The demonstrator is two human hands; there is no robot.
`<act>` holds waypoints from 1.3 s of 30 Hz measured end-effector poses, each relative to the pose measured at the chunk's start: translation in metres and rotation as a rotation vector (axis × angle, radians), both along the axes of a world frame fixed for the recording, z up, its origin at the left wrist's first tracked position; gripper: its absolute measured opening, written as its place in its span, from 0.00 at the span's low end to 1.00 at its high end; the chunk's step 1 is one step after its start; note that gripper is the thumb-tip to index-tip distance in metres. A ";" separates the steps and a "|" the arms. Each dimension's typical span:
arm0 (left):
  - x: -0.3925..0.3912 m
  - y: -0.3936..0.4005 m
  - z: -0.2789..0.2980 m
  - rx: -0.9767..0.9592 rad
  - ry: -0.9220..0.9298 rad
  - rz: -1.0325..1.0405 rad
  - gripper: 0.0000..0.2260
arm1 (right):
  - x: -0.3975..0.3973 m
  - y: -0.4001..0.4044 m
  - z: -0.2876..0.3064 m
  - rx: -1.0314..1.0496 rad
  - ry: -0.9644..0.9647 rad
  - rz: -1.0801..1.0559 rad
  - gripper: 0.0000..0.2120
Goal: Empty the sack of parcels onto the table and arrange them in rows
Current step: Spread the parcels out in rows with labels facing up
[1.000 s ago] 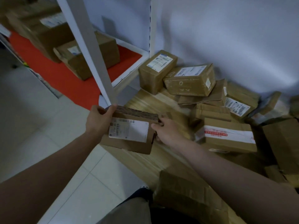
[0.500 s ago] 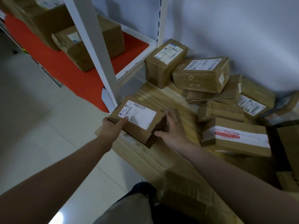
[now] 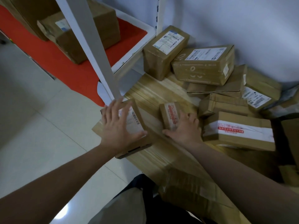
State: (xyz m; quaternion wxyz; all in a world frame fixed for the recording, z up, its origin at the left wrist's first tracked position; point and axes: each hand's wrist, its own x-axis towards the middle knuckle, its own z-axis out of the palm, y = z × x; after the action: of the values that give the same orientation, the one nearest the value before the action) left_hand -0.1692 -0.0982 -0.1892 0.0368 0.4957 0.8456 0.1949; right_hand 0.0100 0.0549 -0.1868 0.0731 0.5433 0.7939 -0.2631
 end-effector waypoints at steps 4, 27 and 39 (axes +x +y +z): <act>0.009 -0.017 -0.021 -0.333 0.254 -0.494 0.47 | 0.002 -0.007 -0.022 -0.116 0.056 -0.041 0.50; -0.034 0.114 0.038 -0.183 -0.651 -0.089 0.14 | 0.064 0.028 0.030 -0.879 0.603 -0.518 0.30; -0.006 0.090 0.023 -0.343 -0.013 -0.219 0.41 | 0.112 0.004 0.062 -0.779 0.116 0.202 0.43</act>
State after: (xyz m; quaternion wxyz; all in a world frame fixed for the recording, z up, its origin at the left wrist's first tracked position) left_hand -0.1755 -0.0087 -0.1661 0.1470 0.5699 0.8072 0.0458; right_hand 0.1215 0.0592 -0.1252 0.2540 0.3785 0.6871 -0.5658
